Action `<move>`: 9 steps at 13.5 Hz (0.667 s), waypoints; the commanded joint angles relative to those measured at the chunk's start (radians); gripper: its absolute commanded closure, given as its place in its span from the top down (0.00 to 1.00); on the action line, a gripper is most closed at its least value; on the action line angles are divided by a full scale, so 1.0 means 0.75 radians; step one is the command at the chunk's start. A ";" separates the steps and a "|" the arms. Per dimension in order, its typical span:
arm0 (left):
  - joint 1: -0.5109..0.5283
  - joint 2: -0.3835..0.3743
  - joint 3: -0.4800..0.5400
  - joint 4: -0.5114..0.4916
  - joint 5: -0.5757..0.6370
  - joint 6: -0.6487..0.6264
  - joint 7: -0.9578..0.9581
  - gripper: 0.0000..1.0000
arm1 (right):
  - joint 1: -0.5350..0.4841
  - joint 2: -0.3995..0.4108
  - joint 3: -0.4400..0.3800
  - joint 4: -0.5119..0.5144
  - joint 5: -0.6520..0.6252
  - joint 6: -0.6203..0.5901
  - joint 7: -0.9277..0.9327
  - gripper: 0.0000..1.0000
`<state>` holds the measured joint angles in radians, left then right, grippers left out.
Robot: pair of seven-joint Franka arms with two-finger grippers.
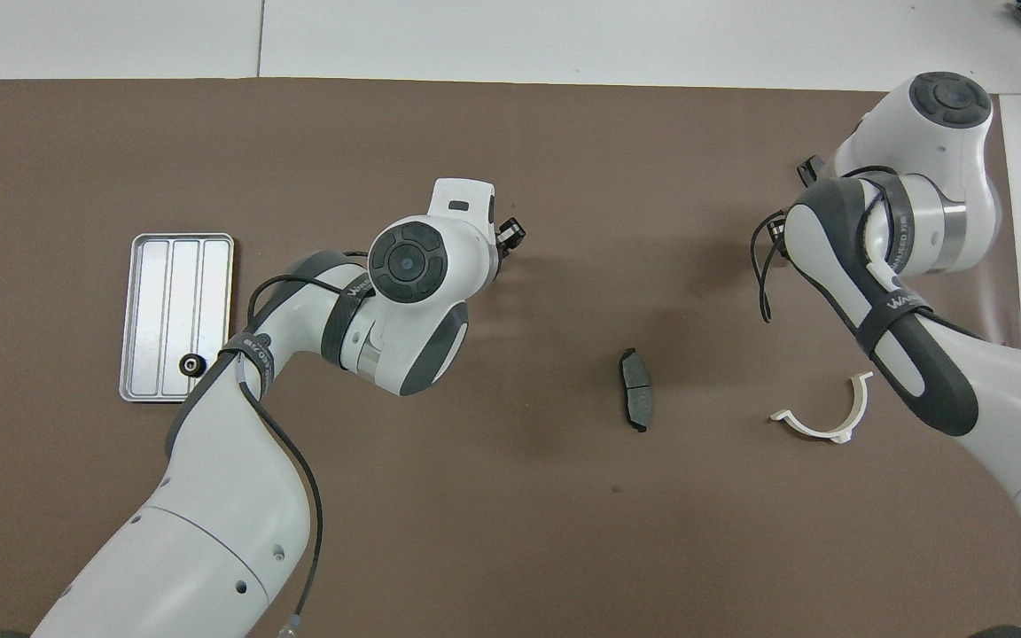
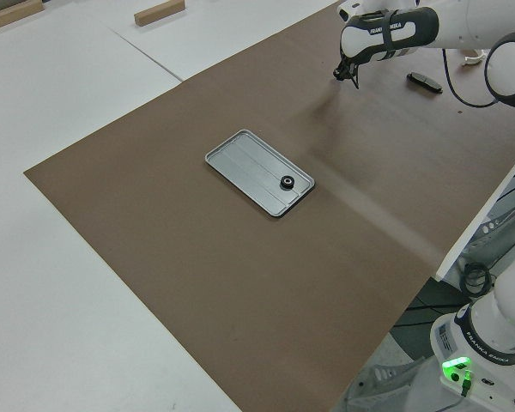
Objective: Place bearing gear from tray to pile
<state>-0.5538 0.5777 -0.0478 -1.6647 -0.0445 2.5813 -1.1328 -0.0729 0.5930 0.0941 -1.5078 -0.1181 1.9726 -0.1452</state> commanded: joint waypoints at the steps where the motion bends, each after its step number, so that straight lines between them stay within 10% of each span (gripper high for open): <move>1: -0.029 -0.005 0.023 -0.018 -0.029 0.037 -0.024 0.58 | -0.038 -0.142 0.020 -0.215 -0.029 0.084 0.026 0.00; 4: -0.025 -0.009 0.025 -0.012 -0.029 0.011 -0.026 1.00 | -0.048 -0.210 0.022 -0.358 -0.029 0.184 0.028 0.00; 6: -0.010 -0.028 0.039 0.029 -0.027 -0.113 -0.036 1.00 | -0.056 -0.230 0.022 -0.395 -0.029 0.209 0.028 0.00; 8: 0.053 -0.109 0.061 0.027 -0.010 -0.251 -0.032 1.00 | -0.060 -0.228 0.022 -0.395 -0.029 0.211 0.028 0.61; 9: 0.082 -0.146 0.082 0.021 -0.008 -0.292 -0.030 1.00 | -0.060 -0.228 0.022 -0.389 -0.029 0.213 0.028 0.71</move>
<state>-0.5384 0.5421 -0.0031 -1.6288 -0.0451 2.4476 -1.1563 -0.0993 0.4525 0.0938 -1.7616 -0.1182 2.1040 -0.1433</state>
